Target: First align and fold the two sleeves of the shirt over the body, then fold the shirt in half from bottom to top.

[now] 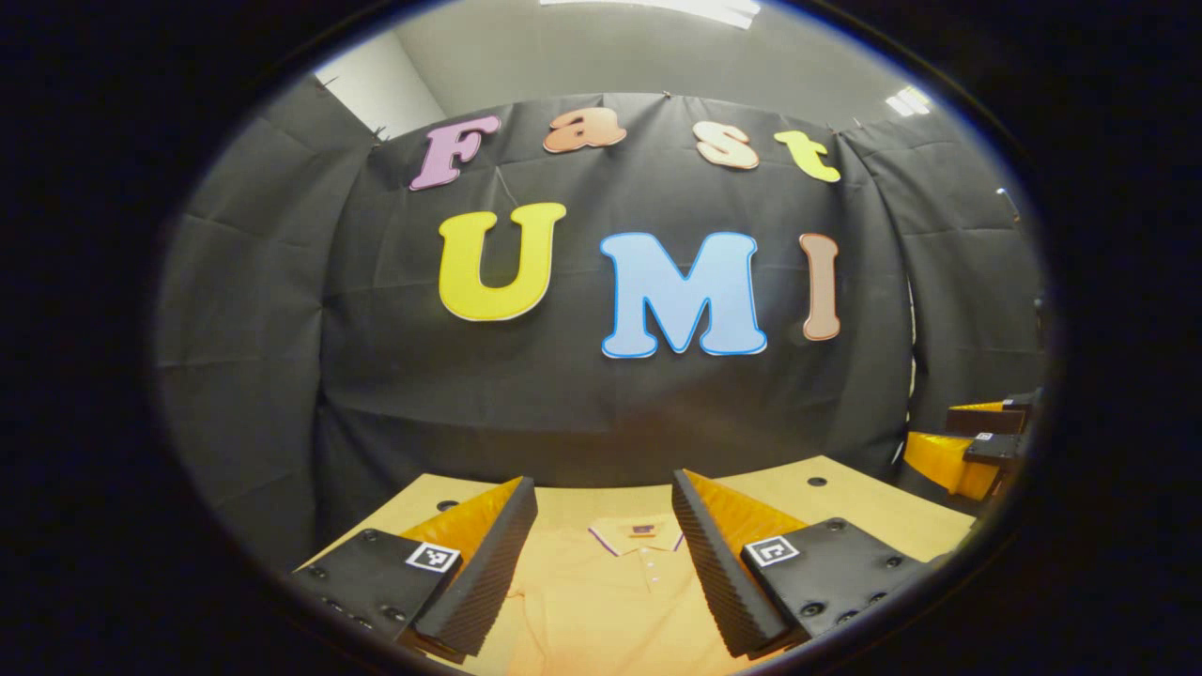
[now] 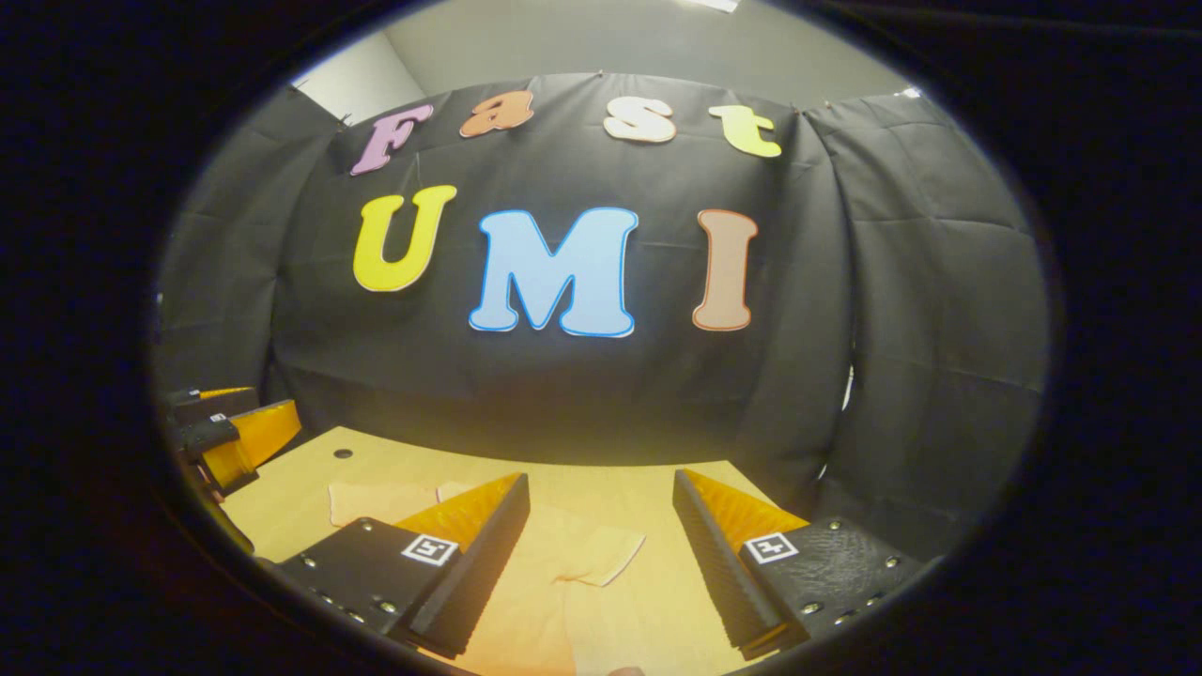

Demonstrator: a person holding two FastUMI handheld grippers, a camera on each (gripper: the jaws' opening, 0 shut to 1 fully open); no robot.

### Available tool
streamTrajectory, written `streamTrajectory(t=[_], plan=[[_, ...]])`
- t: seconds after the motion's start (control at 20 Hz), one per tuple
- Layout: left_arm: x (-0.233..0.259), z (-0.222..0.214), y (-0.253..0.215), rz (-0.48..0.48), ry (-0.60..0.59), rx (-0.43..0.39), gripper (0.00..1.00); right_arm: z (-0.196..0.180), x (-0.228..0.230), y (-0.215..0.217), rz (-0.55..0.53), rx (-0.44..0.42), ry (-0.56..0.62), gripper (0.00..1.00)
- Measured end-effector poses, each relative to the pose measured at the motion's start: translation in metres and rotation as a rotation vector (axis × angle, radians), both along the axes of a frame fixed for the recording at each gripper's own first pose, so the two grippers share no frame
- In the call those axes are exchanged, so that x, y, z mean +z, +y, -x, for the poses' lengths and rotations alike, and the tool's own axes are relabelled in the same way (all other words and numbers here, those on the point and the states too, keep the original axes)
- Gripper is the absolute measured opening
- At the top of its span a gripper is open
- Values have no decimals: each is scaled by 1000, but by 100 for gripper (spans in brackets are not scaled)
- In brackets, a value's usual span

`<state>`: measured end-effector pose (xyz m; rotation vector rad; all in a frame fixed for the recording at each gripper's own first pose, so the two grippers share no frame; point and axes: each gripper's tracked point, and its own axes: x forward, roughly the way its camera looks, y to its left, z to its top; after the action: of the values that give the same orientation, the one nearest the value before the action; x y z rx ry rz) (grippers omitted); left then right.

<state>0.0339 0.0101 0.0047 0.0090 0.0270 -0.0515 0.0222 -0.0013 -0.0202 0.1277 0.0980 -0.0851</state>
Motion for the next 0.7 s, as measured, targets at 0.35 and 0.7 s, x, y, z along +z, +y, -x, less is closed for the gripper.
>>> streamTrajectory(t=[0.35,0.7], plan=[[-12,-3,9,8,36,4,96,-32,-27,3,-26,15,76,95],[-21,-9,20,-12,54,22,96,-85,-88,3,-68,23,244,95]])
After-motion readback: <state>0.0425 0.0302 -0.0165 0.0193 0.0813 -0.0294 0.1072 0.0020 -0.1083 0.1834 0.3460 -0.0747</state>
